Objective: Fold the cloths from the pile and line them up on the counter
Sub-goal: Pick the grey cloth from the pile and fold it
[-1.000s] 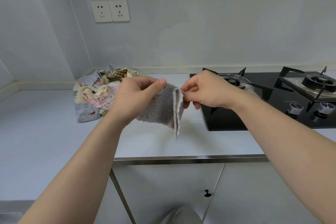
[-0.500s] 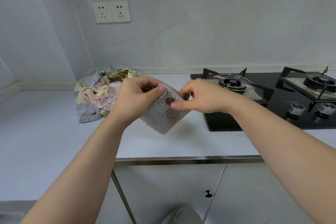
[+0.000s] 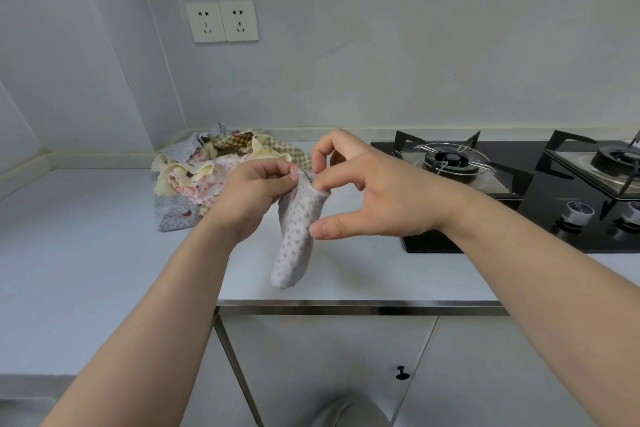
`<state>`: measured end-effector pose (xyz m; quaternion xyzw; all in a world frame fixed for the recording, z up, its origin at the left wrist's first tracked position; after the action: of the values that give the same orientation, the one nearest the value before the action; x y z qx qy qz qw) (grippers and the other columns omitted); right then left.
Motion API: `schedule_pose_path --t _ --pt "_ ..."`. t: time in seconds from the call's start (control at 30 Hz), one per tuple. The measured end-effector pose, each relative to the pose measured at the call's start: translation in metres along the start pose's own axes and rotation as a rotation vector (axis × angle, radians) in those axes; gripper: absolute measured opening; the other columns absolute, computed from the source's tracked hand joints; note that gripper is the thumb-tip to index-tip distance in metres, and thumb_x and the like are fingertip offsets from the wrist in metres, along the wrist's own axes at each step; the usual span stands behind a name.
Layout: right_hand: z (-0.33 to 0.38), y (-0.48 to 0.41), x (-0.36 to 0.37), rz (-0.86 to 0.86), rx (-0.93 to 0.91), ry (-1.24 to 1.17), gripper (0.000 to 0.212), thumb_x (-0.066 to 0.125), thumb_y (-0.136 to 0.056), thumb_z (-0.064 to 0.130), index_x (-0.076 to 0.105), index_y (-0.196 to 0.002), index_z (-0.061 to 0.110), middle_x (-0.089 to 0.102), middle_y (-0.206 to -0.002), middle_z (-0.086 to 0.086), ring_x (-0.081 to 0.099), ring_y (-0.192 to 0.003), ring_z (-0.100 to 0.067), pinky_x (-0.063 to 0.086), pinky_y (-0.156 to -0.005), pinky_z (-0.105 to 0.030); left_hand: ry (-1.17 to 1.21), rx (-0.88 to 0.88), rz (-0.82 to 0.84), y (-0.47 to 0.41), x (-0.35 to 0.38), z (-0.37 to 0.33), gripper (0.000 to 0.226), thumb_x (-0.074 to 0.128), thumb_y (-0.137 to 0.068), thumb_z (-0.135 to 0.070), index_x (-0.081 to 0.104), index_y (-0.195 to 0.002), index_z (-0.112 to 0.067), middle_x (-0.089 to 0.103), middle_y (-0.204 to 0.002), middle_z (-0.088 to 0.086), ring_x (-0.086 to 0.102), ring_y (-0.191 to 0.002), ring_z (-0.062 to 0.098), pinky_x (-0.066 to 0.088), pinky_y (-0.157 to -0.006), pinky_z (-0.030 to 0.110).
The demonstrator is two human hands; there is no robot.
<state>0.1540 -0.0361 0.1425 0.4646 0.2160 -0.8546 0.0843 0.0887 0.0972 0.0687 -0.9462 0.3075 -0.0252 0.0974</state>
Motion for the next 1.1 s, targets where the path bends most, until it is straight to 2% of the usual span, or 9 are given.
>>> schedule_pose_path --t 0.13,0.2,0.33,0.43,0.53,0.67,0.83,0.97,1.1 --pt "-0.004 -0.001 -0.001 -0.046 0.019 -0.122 0.023 0.080 -0.082 0.027 0.063 -0.067 0.027 0.042 -0.100 0.002 0.045 -0.073 0.003 0.034 -0.069 -0.007 0.093 -0.046 0.035 0.000 0.005 0.005 0.012 0.056 -0.093 0.005 0.067 -0.089 0.000 0.067 -0.079 0.012 0.062 -0.070 0.018 0.048 -0.067 0.024" --pt "-0.017 0.002 -0.006 -0.111 0.068 -0.141 0.038 0.078 -0.082 0.034 0.059 -0.061 0.008 0.043 -0.094 0.004 0.044 -0.067 0.001 0.033 -0.066 -0.009 0.142 -0.058 0.023 -0.002 0.002 0.006 0.011 0.056 -0.093 0.002 0.065 -0.087 0.000 0.067 -0.078 0.010 0.062 -0.071 0.018 0.049 -0.069 0.024" --pt "-0.046 0.007 -0.017 -0.207 0.192 -0.086 0.054 0.066 -0.073 0.060 0.061 -0.064 0.007 0.045 -0.090 0.008 0.044 -0.070 -0.003 0.036 -0.067 -0.015 0.179 -0.052 -0.028 -0.005 -0.006 0.006 0.016 0.054 -0.097 0.000 0.062 -0.083 -0.004 0.066 -0.077 0.007 0.060 -0.074 0.017 0.049 -0.071 0.022" --pt "-0.068 0.012 -0.028 -0.314 0.258 -0.080 0.057 0.067 -0.077 0.056 0.062 -0.074 0.000 0.050 -0.094 -0.001 0.044 -0.069 -0.002 0.036 -0.067 -0.015 0.194 -0.045 -0.028 -0.006 -0.007 0.008 0.017 0.053 -0.098 -0.001 0.061 -0.085 -0.009 0.063 -0.082 0.009 0.056 -0.076 0.019 0.045 -0.073 0.027" --pt "-0.082 0.018 -0.033 -0.333 0.312 -0.057 0.037 0.071 -0.085 0.044 0.064 -0.074 0.010 0.052 -0.096 0.000 0.048 -0.070 -0.003 0.038 -0.069 -0.012 0.190 -0.020 -0.060 -0.006 -0.010 0.005 0.016 0.054 -0.097 0.002 0.058 -0.090 -0.012 0.059 -0.074 0.007 0.053 -0.070 0.018 0.042 -0.067 0.025" --pt "-0.089 0.018 -0.029 -0.255 0.326 0.069 0.040 0.070 -0.085 0.047 0.060 -0.067 0.012 0.059 -0.095 -0.005 0.055 -0.076 -0.013 0.045 -0.075 -0.025 0.124 0.037 -0.155 -0.005 -0.017 -0.002 0.021 0.056 -0.095 0.007 0.055 -0.092 -0.014 0.057 -0.062 -0.002 0.051 -0.063 0.010 0.041 -0.063 0.020" --pt "-0.092 0.016 -0.031 -0.314 0.372 0.015 0.038 0.069 -0.089 0.045 0.057 -0.073 0.013 0.057 -0.063 0.017 0.050 -0.056 0.001 0.034 -0.058 -0.019 0.086 0.045 -0.253 -0.003 -0.021 -0.002 0.025 0.054 -0.097 0.005 0.048 -0.086 -0.016 0.051 -0.068 0.001 0.045 -0.060 0.011 0.038 -0.060 0.022" --pt "-0.105 0.015 -0.023 -0.375 0.417 -0.116 0.028 0.065 -0.094 0.039 0.058 -0.085 0.014 0.070 -0.080 0.007 0.067 -0.067 -0.007 0.052 -0.070 -0.031 -0.013 0.039 -0.228 -0.003 -0.018 -0.004 0.038 0.041 -0.091 0.018 0.055 -0.071 -0.011 0.057 -0.070 0.003 0.048 -0.067 0.017 0.040 -0.062 0.024" --pt "-0.112 0.013 -0.013 -0.341 0.430 -0.096 0.028 0.068 -0.091 0.042 0.060 -0.080 0.017 0.071 -0.080 0.003 0.068 -0.073 -0.013 0.051 -0.071 -0.033 -0.130 0.018 -0.172 -0.004 -0.006 0.001 0.038 0.048 -0.089 0.011 0.072 -0.074 -0.014 0.070 -0.081 0.003 0.058 -0.079 0.019 0.045 -0.072 0.030"
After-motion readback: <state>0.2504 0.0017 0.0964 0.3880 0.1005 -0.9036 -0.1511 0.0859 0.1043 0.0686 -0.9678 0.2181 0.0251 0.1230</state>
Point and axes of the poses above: each hand's wrist, its own y-axis away from the middle knuckle, its own x-axis out of the palm, z = x × y, the point moved 10 cm from there along -y, towards the middle knuckle
